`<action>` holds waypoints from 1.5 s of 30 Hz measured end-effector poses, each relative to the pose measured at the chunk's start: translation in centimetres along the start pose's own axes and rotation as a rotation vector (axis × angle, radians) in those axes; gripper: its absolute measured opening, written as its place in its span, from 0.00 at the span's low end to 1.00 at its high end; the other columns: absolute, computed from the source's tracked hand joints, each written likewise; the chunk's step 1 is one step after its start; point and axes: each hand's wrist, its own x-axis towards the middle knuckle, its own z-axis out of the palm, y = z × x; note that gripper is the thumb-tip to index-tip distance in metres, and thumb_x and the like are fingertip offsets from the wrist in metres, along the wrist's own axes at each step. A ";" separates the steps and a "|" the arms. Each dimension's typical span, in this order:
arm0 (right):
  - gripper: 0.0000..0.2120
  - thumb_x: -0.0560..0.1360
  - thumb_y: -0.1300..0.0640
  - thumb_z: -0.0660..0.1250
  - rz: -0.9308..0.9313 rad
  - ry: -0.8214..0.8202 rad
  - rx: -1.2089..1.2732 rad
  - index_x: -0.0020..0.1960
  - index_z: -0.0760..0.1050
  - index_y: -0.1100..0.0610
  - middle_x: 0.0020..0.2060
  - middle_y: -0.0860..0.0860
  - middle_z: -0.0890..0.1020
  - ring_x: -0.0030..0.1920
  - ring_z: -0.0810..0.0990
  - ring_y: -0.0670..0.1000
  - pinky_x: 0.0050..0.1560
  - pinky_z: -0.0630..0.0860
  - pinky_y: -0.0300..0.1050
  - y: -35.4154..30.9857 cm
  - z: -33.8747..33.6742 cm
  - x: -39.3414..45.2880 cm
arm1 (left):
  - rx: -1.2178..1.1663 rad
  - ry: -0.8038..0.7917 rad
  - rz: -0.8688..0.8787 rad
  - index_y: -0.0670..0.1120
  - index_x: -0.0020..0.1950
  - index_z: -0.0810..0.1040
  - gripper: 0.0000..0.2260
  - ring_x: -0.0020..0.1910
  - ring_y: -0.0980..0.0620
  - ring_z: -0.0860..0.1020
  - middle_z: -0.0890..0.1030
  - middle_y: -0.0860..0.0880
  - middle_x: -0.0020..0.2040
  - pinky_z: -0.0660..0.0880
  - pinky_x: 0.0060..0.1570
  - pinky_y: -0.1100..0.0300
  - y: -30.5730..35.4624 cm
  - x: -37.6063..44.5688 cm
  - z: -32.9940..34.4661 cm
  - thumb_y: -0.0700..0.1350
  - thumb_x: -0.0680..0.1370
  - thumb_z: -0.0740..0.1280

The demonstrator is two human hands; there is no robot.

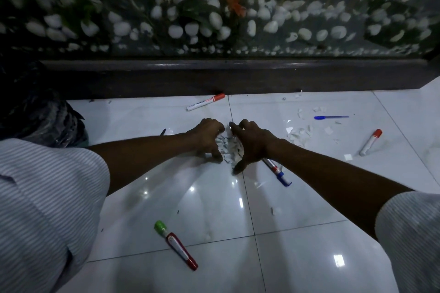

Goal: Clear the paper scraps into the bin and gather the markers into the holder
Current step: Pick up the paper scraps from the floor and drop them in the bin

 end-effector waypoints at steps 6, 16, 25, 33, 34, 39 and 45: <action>0.54 0.57 0.35 0.82 -0.062 0.165 0.109 0.77 0.64 0.46 0.64 0.52 0.70 0.64 0.68 0.56 0.59 0.77 0.57 -0.1 1.3 0.6 | -0.057 0.165 -0.009 0.40 0.56 0.85 0.23 0.49 0.46 0.82 0.84 0.44 0.49 0.79 0.45 0.54 -0.3 -0.7 1.2 0.47 0.65 0.83; 0.26 0.68 0.50 0.81 -0.018 0.368 0.326 0.64 0.81 0.52 0.54 0.54 0.80 0.54 0.79 0.56 0.54 0.79 0.53 -0.3 2.3 0.9 | -0.120 0.339 -0.074 0.41 0.50 0.87 0.13 0.46 0.43 0.83 0.86 0.42 0.47 0.83 0.46 0.48 -0.5 -0.6 2.7 0.48 0.71 0.79; 0.12 0.73 0.56 0.77 0.006 0.469 0.389 0.56 0.86 0.55 0.50 0.54 0.85 0.49 0.83 0.55 0.49 0.79 0.47 -0.4 2.8 1.0 | -0.141 0.323 -0.058 0.41 0.47 0.89 0.08 0.44 0.44 0.83 0.86 0.43 0.43 0.78 0.41 0.55 -1.1 -0.5 2.8 0.45 0.73 0.76; 0.09 0.75 0.57 0.75 -0.009 0.532 0.457 0.54 0.87 0.58 0.49 0.55 0.87 0.47 0.83 0.54 0.52 0.81 0.50 -0.7 1.6 0.6 | -0.157 0.320 -0.121 0.40 0.46 0.88 0.06 0.43 0.46 0.84 0.85 0.44 0.40 0.75 0.39 0.58 -1.0 -1.4 0.4 0.42 0.73 0.77; 0.09 0.75 0.57 0.75 -0.006 0.540 0.477 0.53 0.87 0.59 0.48 0.55 0.87 0.45 0.83 0.53 0.52 0.82 0.51 -0.9 1.2 0.5 | -0.161 0.331 -0.127 0.40 0.47 0.88 0.07 0.43 0.47 0.84 0.86 0.44 0.41 0.78 0.41 0.57 -1.0 -1.6 -0.1 0.42 0.73 0.77; 0.13 0.73 0.56 0.77 0.041 0.586 0.618 0.55 0.86 0.61 0.49 0.55 0.87 0.39 0.85 0.51 0.47 0.85 0.49 -2.2 -0.9 0.7 | -0.146 0.428 -0.145 0.40 0.49 0.88 0.09 0.48 0.46 0.83 0.86 0.43 0.47 0.78 0.46 0.57 -0.9 -2.7 -2.7 0.43 0.71 0.78; 0.13 0.72 0.58 0.79 -0.021 0.637 0.747 0.54 0.86 0.61 0.45 0.57 0.87 0.35 0.86 0.50 0.39 0.86 0.49 -5.4 -4.9 1.2 | -0.147 0.565 -0.203 0.41 0.47 0.88 0.09 0.43 0.46 0.84 0.86 0.44 0.44 0.83 0.45 0.53 -1.9 -6.3 -8.1 0.44 0.71 0.79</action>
